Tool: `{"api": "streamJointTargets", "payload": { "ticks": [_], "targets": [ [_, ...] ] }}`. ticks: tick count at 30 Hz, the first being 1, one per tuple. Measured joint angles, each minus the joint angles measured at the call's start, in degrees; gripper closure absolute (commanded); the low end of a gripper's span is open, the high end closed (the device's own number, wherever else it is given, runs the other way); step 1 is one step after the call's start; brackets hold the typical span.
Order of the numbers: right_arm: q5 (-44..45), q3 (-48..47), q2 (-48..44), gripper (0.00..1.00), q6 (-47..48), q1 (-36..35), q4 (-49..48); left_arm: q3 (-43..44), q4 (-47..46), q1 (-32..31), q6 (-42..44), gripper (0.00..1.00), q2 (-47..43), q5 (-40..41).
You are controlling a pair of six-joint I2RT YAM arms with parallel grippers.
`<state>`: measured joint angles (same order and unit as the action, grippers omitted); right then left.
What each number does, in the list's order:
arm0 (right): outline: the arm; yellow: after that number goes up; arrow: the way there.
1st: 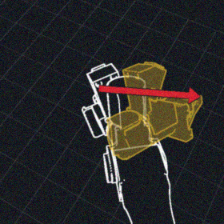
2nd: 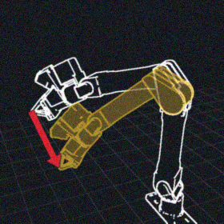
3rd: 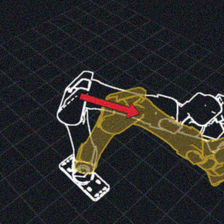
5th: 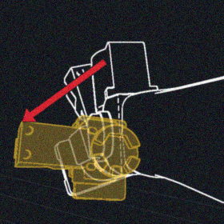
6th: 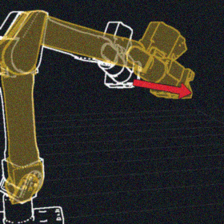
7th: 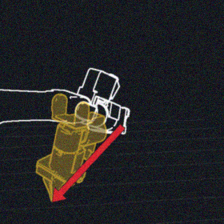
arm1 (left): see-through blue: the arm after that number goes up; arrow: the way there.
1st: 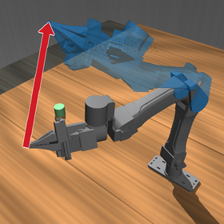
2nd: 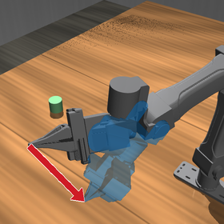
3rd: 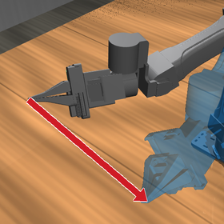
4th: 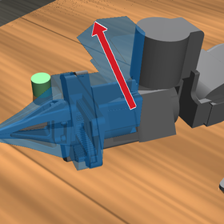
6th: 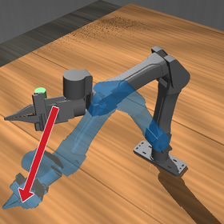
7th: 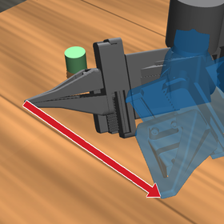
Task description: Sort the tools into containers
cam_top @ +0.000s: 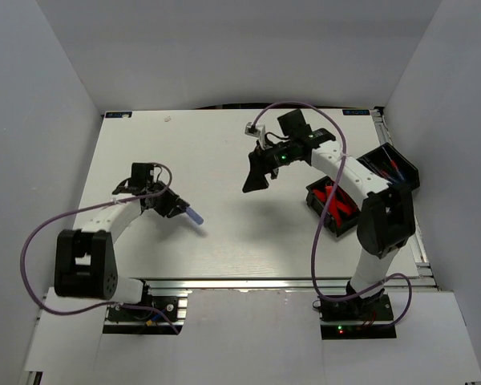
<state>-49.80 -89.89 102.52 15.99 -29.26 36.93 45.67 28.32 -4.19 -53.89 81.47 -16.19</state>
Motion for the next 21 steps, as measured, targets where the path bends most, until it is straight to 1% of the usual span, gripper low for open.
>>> {"api": "streamJointTargets", "payload": {
  "ticks": [4, 6, 9, 12, 16, 19, 21],
  "targets": [
    [-2.91, -1.53, 4.02, 0.11, -11.52, -0.52, -4.31, -3.02, -14.53, -0.07, 0.15, 1.00, -8.11, -10.23],
    [-3.76, -2.69, 5.73, 0.11, -15.47, -0.83, -6.12, -3.21, -21.11, -0.28, -0.44, 1.00, -10.14, -13.90],
    [-4.42, -5.01, 7.54, 0.11, -19.56, -1.84, -8.35, -3.21, -28.41, -0.90, -1.49, 1.00, -11.32, -17.16],
    [-4.94, -6.03, 7.98, 0.11, -23.06, -3.30, -10.78, -3.19, -32.30, -1.60, -2.32, 1.00, -11.34, -18.93],
    [-6.60, -6.05, 8.11, 0.11, -28.09, -5.09, -14.67, -2.84, -34.99, -3.21, -3.02, 1.00, -11.23, -20.09],
    [-7.61, -6.05, 8.33, 0.13, -31.23, -6.29, -17.44, -2.43, -36.92, -4.39, -3.39, 1.00, -10.88, -20.50],
    [-8.02, -6.05, 8.50, 0.18, -33.31, -6.97, -19.28, -1.92, -37.57, -5.27, -3.58, 1.00, -10.43, -20.57]
  ]
}}
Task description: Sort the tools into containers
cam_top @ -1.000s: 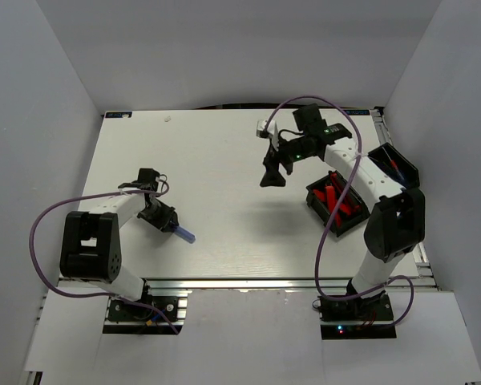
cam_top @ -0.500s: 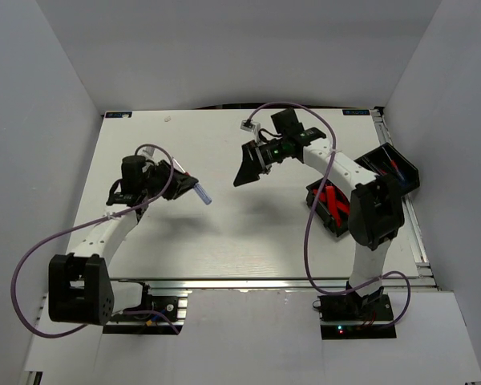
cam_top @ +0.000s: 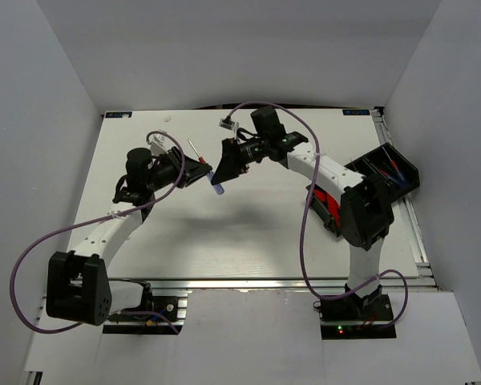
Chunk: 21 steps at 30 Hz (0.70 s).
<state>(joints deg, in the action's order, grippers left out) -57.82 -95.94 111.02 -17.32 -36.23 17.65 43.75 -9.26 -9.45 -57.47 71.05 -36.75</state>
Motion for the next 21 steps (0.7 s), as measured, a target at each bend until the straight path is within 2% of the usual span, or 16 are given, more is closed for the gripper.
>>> {"api": "streamJointTargets", "payload": {
  "ticks": [4, 7, 8, 10, 13, 16, 18, 19, 21],
  "targets": [
    [-1.01, 0.02, 0.37, 0.35, -3.91, -0.90, -3.69, 1.55, -0.46, -1.25, -0.02, 1.00, 1.05, -0.04],
    [-1.22, 0.07, 0.90, 0.53, -5.99, -1.07, -5.77, 2.32, -1.05, -1.62, -0.11, 1.00, 1.14, -0.15],
    [-1.31, 0.15, 1.05, 0.66, -6.38, -1.05, -6.21, 2.45, -1.25, -1.64, -0.11, 1.00, 1.14, -0.15],
    [-1.14, 0.42, 1.38, 0.81, -7.50, -0.76, -6.80, 2.56, -1.92, -1.64, -0.13, 0.98, 1.07, -0.35],
    [-1.62, 0.98, 1.64, 0.92, -9.14, -0.44, -7.61, 2.58, -1.95, -1.68, 0.26, 0.85, 1.16, -0.35],
    [-1.77, 1.16, 1.64, 0.98, -9.51, -0.48, -8.09, 2.58, -1.88, -1.66, 0.46, 0.73, 1.16, -0.57],
    [-1.86, 1.16, 1.64, 1.00, -9.51, -0.46, -8.31, 2.60, -1.95, -1.64, 0.46, 0.64, 1.16, -0.63],
    [-1.88, 1.16, 1.64, 1.00, -9.44, -0.46, -8.31, 2.60, -1.95, -1.64, 0.48, 0.55, 1.16, -0.63],
    [-1.92, 1.16, 1.64, 1.00, -8.85, -0.44, -8.37, 2.67, -1.95, -1.68, 0.37, 0.47, 1.16, -0.85]
  ]
}}
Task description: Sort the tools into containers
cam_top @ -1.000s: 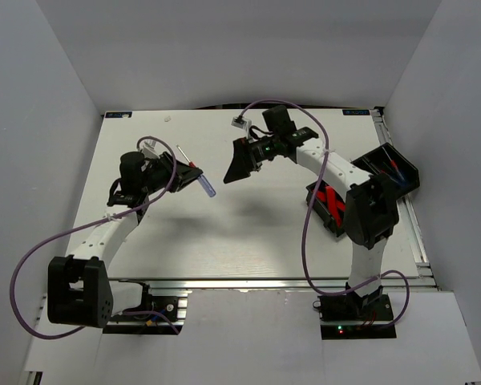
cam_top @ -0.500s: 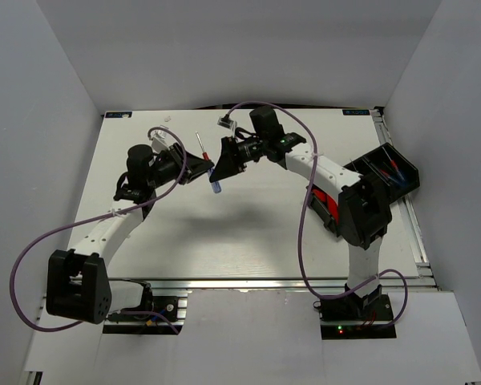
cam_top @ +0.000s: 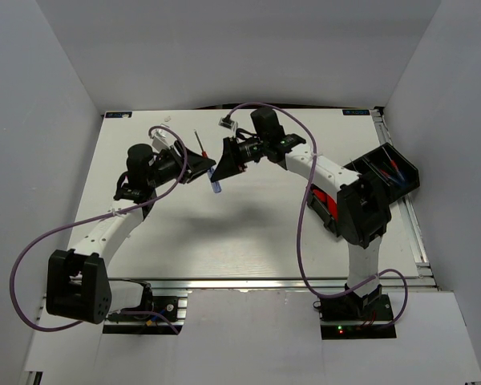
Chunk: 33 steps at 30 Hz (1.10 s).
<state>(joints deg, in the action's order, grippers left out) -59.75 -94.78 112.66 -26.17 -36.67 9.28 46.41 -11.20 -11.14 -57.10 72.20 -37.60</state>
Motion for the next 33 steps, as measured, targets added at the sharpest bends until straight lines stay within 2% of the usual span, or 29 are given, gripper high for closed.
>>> {"api": "streamJointTargets", "payload": {
  "ticks": [4, 16, 21, 26, 33],
  "targets": [
    [0.00, -0.02, 0.00, 1.00, 2.32, -0.02, 0.48, 0.22, -0.15, -0.13, -0.20, 0.36, 0.00, -0.17],
    [1.55, -0.02, -0.02, 1.00, 9.31, 3.87, 4.70, 0.31, 0.24, -0.13, 0.57, 0.34, 0.00, -0.55],
    [3.48, -0.15, -0.20, 1.00, 14.29, 6.75, 8.26, 1.86, 2.23, -0.13, 2.58, 0.30, -0.07, -0.42],
    [7.58, -0.17, -1.57, 1.00, 23.47, 13.25, 14.58, 4.13, 5.25, -0.13, 5.99, 0.28, -1.77, 0.63],
    [18.03, -0.46, -7.69, 1.00, 40.30, 29.09, 24.81, 3.21, 6.43, 0.39, 8.20, 0.28, -4.87, 1.18]
  ]
}}
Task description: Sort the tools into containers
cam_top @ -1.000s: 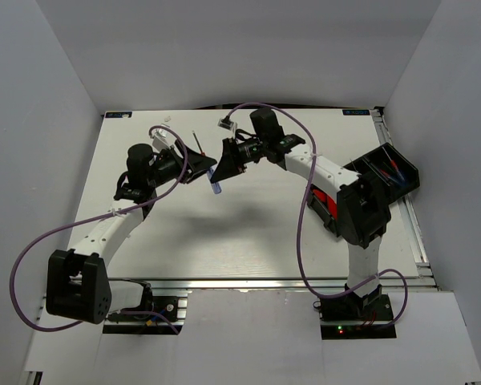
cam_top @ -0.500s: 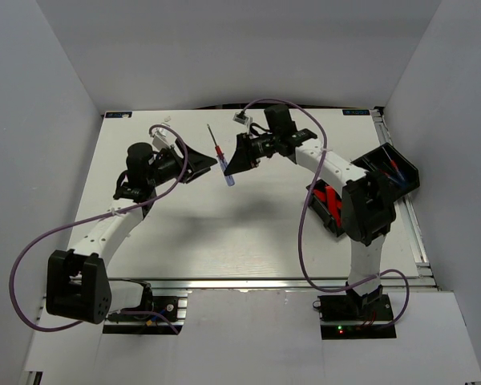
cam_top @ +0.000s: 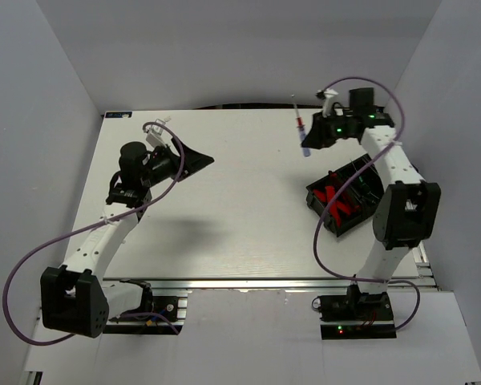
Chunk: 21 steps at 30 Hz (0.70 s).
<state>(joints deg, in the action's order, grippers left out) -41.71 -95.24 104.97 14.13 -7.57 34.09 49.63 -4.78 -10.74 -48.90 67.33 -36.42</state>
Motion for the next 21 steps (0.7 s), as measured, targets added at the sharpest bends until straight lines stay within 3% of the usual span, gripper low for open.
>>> {"api": "streamJointTargets", "payload": {
  "ticks": [10, 21],
  "targets": [
    [21.05, 2.43, -6.78, 1.00, 22.91, 20.65, 4.79, -3.04, 0.17, 1.27, 0.02, 0.28, 1.31, -0.98],
    [40.46, 12.63, -5.64, 1.00, 36.15, 25.70, -1.38, -3.06, 0.28, 1.60, 0.31, 0.28, 7.41, -3.39]
  ]
}}
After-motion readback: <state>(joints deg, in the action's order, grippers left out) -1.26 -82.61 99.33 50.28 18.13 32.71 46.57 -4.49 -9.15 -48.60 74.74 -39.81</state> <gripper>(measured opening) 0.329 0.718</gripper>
